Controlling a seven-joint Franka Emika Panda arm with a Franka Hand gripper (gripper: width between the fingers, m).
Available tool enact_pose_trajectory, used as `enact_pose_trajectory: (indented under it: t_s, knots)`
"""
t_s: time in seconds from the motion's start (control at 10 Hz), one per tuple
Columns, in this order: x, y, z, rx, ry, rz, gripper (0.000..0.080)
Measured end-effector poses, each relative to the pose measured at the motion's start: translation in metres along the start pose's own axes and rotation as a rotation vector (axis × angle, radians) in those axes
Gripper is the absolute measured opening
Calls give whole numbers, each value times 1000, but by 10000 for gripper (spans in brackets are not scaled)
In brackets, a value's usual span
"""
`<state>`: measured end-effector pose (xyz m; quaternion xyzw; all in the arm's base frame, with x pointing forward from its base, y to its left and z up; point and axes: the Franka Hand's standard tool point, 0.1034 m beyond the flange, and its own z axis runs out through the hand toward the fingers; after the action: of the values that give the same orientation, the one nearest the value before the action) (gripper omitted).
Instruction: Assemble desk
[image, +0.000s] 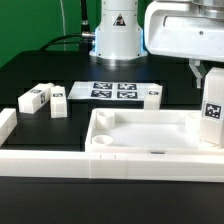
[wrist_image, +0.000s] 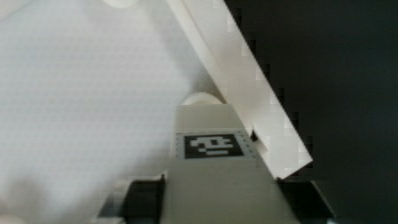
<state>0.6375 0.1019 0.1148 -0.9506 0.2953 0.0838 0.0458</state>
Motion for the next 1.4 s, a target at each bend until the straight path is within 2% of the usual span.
enact_pose_trajectory:
  t_s: [0.3,0.4,0.5,0.7,1.2,1.3,1.4]
  knots:
    - [-1,-1,0,4,-3,163,290]
    - [-1,-1,0,4,-3,166,375]
    - [-1,-1,0,1,-2,124,375]
    - [-2,-3,-1,-7,0,-6,623]
    - [-1,-3,-2,-5,0,-378,649]
    - [-2,-2,-1,-34,11,-514,649]
    - [-3,-3,1,-52,21,-611,649]
